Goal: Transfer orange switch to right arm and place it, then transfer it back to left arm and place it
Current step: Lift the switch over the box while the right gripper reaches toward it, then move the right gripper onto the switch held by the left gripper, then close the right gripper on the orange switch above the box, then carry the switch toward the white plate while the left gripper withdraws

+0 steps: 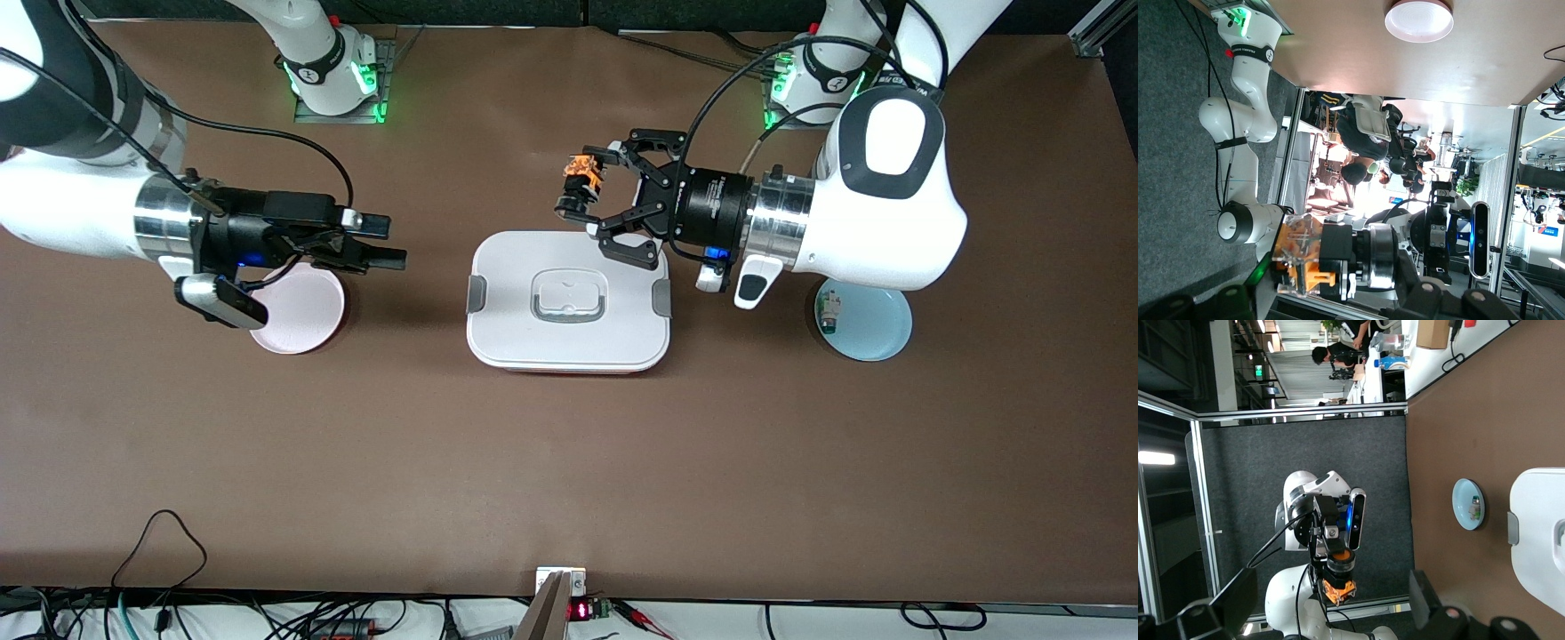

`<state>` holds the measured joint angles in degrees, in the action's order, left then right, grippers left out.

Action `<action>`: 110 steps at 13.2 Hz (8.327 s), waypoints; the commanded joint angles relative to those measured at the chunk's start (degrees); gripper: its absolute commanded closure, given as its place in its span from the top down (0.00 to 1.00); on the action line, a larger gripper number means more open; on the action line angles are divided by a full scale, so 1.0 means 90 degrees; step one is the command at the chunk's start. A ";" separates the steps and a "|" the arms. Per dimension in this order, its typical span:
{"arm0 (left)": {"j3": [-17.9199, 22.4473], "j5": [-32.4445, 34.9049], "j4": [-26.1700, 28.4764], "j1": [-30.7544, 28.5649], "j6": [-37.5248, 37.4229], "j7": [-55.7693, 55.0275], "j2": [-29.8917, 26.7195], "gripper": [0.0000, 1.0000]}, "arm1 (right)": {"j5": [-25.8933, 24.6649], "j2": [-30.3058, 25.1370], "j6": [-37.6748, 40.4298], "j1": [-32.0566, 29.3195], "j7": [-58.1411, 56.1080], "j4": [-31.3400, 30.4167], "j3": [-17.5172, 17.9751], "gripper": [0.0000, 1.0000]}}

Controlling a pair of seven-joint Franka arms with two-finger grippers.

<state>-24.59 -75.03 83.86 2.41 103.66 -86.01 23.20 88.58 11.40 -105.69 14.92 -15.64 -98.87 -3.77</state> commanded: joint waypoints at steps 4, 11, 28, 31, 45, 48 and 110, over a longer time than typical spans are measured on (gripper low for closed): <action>0.0007 -0.0140 -0.0177 0.0026 0.0006 -0.0141 0.0088 0.24 | 0.0848 0.0091 -0.0073 0.0383 -0.0439 -0.0225 -0.0021 1.00; 0.0007 -0.0149 -0.0177 0.0016 0.0006 -0.0151 0.0088 0.24 | 0.1797 0.0316 -0.1397 0.1446 -0.1201 -0.0216 -0.0001 1.00; 0.0037 -0.0120 -0.0333 -0.0013 0.0006 -0.0385 0.0185 0.10 | 0.2267 0.0208 -0.1830 0.2072 -0.1201 -0.0314 0.0253 1.00; 0.0037 -0.0120 -0.0343 -0.0023 -0.0004 -0.0385 0.0196 0.10 | 0.2267 0.0198 -0.1831 0.2083 -0.1191 -0.0313 0.0253 1.00; 0.0046 -0.0061 -0.0373 -0.0013 -0.0013 -0.0434 0.0196 0.10 | 0.2247 0.0120 -0.1831 0.1995 -0.1240 -0.0177 0.0243 0.40; 0.0046 -0.0061 -0.0373 -0.0013 -0.0023 -0.0434 0.0196 0.10 | 0.2247 0.0130 -0.1831 0.1995 -0.1279 -0.0177 0.0243 0.37; 0.1275 0.7888 0.0193 -0.0170 -0.2690 0.7197 -0.2186 1.00 | -1.1024 0.0599 -0.1262 -0.0953 -0.6286 -0.1092 0.0262 0.33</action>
<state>-16.62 -4.89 80.07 0.76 76.55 -30.24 7.49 -9.11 17.65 -114.30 8.66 -65.13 -105.26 -1.85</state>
